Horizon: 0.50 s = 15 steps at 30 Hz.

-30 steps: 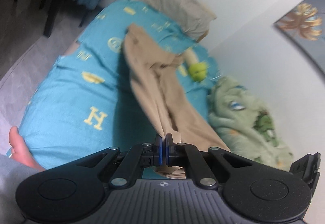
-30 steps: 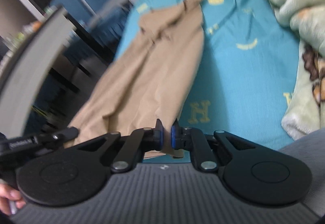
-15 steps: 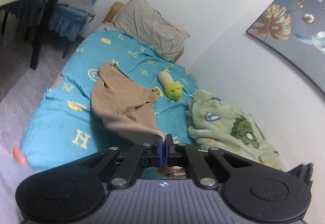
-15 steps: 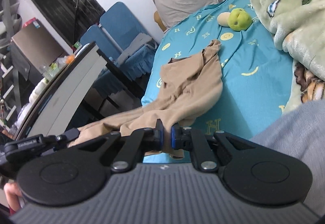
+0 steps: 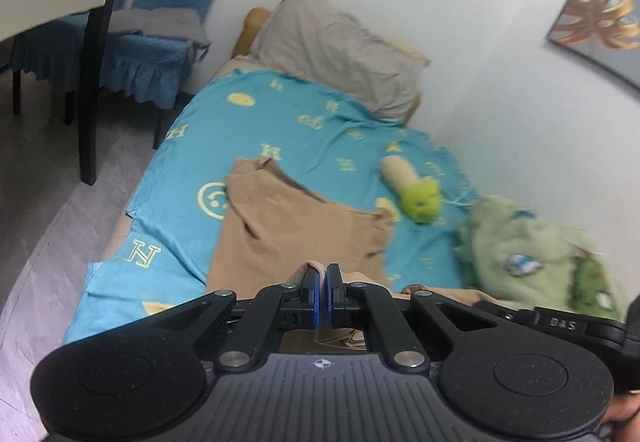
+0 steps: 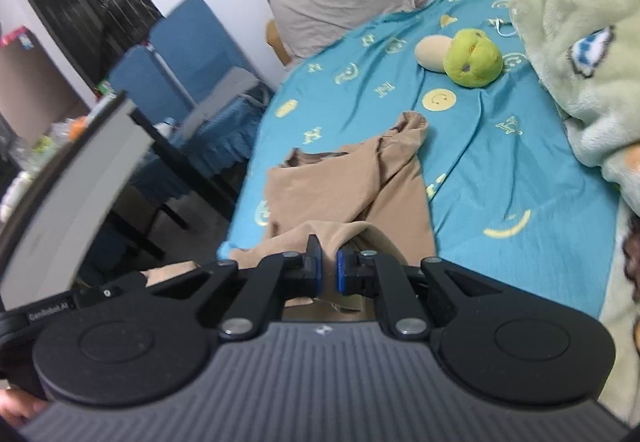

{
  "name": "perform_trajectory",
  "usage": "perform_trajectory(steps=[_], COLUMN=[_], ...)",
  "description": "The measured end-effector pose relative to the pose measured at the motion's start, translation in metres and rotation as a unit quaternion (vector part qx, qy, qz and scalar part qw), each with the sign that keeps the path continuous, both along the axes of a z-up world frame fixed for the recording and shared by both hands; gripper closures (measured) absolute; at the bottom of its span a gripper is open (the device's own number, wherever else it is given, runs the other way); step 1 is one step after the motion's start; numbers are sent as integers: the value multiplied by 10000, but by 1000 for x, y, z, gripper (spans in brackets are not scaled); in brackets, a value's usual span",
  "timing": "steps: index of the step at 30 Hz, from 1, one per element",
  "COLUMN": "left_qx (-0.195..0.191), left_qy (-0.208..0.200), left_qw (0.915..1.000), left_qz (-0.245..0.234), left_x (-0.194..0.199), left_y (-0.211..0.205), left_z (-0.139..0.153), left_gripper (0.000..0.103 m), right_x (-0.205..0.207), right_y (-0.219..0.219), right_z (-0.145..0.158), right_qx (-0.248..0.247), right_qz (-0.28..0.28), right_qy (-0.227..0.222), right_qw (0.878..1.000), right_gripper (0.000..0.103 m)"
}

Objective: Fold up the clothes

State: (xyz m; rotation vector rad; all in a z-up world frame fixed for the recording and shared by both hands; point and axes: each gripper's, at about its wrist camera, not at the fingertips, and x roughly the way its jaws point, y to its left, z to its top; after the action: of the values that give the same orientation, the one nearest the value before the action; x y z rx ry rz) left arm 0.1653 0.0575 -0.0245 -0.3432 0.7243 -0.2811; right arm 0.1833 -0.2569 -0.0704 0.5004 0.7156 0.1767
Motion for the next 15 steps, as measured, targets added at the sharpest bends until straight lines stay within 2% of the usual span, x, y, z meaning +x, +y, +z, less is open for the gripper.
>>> perform_trajectory(steps=[6, 9, 13, 15], left_qx=[475, 725, 1131, 1227], left_qy=[279, 542, 715, 734], left_qw=[9985, 9959, 9910, 9897], left_qz=[49, 17, -62, -102], left_x=[58, 79, 90, 92], left_y=[-6, -9, -17, -21], left_z=[-64, -98, -125, -129], left_gripper=[99, 99, 97, 97], right_x=[52, 70, 89, 95], right_y=[10, 21, 29, 31], right_z=[-57, -83, -109, -116], right_qx=[-250, -602, -884, -944], right_qz=[-2, 13, -8, 20], right_qy=[267, 389, 647, 739], right_qw=[9993, 9974, 9940, 9928], right_gripper=[92, 92, 92, 91])
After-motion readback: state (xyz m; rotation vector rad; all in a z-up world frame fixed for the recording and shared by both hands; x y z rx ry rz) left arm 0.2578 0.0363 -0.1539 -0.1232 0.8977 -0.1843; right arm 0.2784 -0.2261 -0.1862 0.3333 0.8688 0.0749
